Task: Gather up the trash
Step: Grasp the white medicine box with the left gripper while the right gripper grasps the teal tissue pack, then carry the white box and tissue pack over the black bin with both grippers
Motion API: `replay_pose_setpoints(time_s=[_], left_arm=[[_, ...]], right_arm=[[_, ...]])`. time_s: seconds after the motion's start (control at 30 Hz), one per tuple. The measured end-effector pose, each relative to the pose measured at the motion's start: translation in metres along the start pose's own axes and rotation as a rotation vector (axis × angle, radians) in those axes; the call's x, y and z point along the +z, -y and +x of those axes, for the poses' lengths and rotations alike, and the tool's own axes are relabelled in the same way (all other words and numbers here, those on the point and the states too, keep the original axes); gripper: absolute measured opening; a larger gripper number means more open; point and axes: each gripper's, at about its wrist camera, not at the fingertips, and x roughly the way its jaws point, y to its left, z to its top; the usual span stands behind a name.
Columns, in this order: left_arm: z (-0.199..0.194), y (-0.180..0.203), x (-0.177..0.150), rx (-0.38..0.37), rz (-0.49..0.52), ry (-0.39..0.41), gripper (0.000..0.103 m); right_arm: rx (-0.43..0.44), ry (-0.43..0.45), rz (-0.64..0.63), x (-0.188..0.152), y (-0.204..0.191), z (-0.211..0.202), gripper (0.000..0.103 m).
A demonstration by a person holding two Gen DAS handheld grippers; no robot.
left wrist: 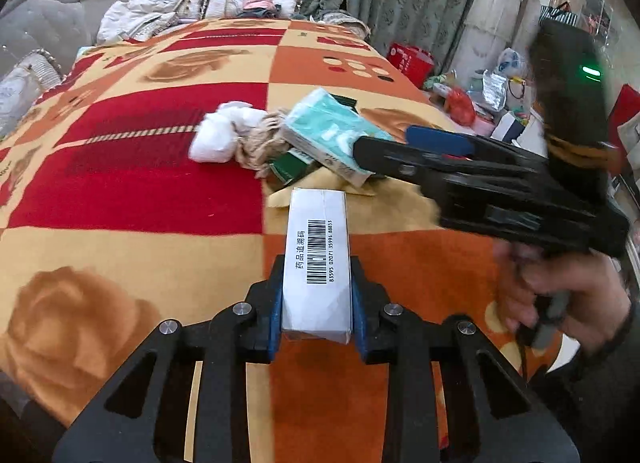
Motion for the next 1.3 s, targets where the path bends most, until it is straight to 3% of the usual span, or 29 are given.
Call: replay_pose_setpoints(time_s=[0.27, 0.4, 0.53, 0.87, 1.3], left_arm=[[0.002, -0.008, -0.016, 0.028, -0.016, -0.013, 0.026], [0.008, -0.012, -0.02, 0.024, -0.036, -0.016, 0.026], [0.007, -0.009, -0.022, 0.032, -0.028, 0.003, 0.026], [-0.022, -0.007, -0.02, 0.026, -0.046, 0.061, 0.026], [-0.045, 0.012, -0.019, 0.02, -0.007, 0.09, 0.026]], right_arm=[[0.003, -0.061, -0.014, 0.013, -0.004, 0.034, 0.078], [-0.018, -0.084, -0.023, 0.011, -0.007, 0.037, 0.058], [0.004, -0.065, -0.021, 0.007, -0.006, 0.027, 0.044], [-0.033, 0.046, 0.082, -0.009, -0.003, -0.025, 0.042], [-0.061, 0.077, 0.131, -0.017, 0.002, -0.046, 0.042]])
